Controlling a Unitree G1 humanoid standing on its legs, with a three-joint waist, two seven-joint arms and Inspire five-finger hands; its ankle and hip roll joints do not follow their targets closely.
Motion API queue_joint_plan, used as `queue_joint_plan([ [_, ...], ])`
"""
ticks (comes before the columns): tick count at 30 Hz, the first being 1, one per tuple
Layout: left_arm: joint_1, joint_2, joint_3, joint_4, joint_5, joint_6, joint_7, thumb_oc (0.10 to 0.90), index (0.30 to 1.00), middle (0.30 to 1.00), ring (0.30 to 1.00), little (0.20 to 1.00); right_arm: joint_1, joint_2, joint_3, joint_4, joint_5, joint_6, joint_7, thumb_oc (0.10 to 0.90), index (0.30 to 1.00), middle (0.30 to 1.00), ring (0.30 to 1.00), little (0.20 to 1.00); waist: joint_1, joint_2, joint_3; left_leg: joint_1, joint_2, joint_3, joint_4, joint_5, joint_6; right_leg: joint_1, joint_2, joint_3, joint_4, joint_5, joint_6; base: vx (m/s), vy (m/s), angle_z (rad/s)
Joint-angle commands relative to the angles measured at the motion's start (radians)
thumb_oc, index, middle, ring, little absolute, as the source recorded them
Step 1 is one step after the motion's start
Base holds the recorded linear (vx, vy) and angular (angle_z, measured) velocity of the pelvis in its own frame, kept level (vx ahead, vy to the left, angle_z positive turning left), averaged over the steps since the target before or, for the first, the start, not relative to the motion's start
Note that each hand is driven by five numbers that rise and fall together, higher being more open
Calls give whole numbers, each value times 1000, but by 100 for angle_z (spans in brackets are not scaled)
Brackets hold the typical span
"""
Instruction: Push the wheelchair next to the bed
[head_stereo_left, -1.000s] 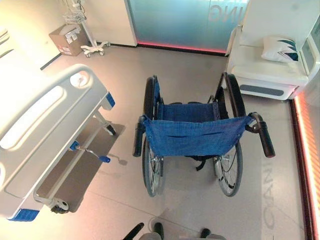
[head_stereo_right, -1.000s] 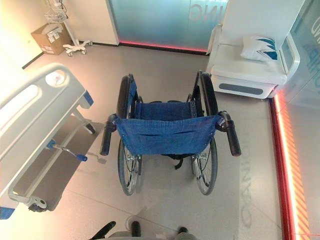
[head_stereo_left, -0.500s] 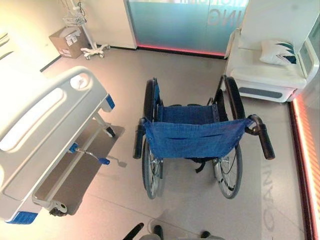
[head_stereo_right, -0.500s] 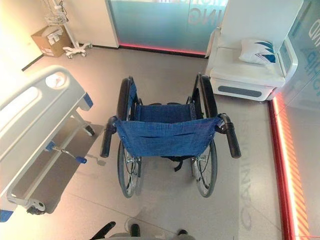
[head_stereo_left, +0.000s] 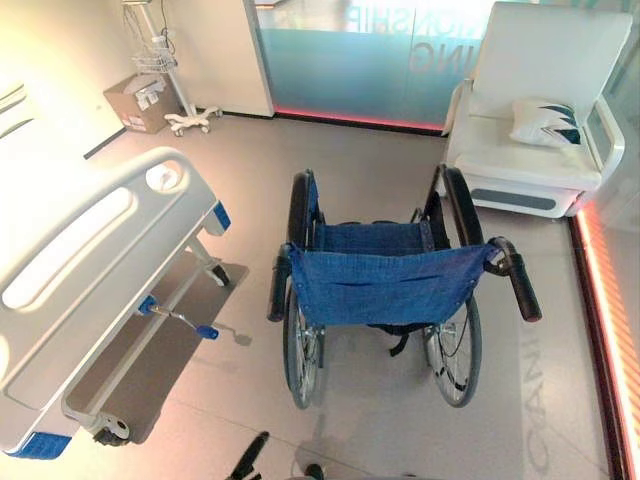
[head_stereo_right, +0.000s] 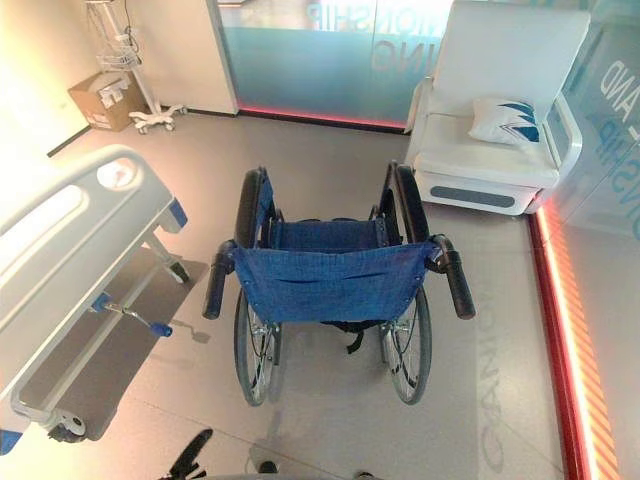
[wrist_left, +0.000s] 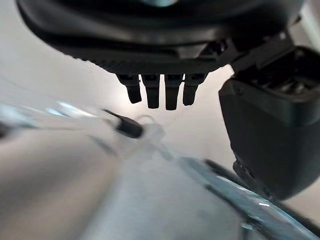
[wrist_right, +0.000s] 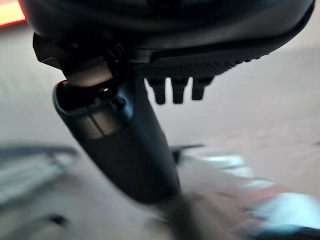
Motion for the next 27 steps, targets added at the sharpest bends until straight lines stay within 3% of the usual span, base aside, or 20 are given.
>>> queue_joint_plan([
  [1, -53, 84, 47, -54, -19, -77, 0, 800, 900, 900, 900, 900, -66, -62, -57, -58, 76, -123, -169, 800, 900, 900, 900, 900, -8, 7, 24, -7, 12, 19, -8, 0, -30, -29, -45, 33, -14, 71, 9, 0, 0, 0],
  [3, -35, 112, 84, -126, -85, -108, -39, 800, 900, 900, 900, 900, -52, -82, -118, -146, 85, -182, -249, 800, 900, 900, 900, 900, -13, 9, 23, -6, 10, 22, -12, -1, -28, -31, -44, 40, -18, 73, 10, 0, 0, 0],
  [11, -2, 193, 208, -408, -226, -79, -203, 800, 900, 900, 900, 900, -38, -146, -274, -401, 55, -285, -415, 800, 900, 900, 900, 900, -13, 8, 17, 1, 8, 22, -23, -6, -27, -26, -47, 41, -28, 75, 14, 1, 0, -1],
  [18, -30, 243, 257, -646, -313, -8, -262, 800, 900, 900, 900, 900, -75, -208, -359, -636, -27, -318, -440, 800, 900, 900, 900, 900, -11, 13, 11, 0, 7, 20, -26, -8, -25, -29, -52, 44, -31, 74, 17, 7, 0, -1],
  [23, -17, 261, 297, -815, -368, 18, -310, 800, 900, 900, 900, 900, -79, -217, -370, -904, -53, -275, -390, 800, 900, 900, 900, 900, -17, 14, 9, -7, 7, 24, -26, -7, -25, -37, -54, 52, -34, 74, 18, 8, 6, -7],
  [27, -1, 265, 308, -917, -396, 38, -393, 800, 900, 900, 900, 900, -83, -209, -360, -1013, -39, -303, -301, 800, 900, 900, 900, 900, -16, 13, 7, -7, 7, 30, -26, -7, -26, -35, -54, 52, -38, 72, 17, 0, 0, 0],
])
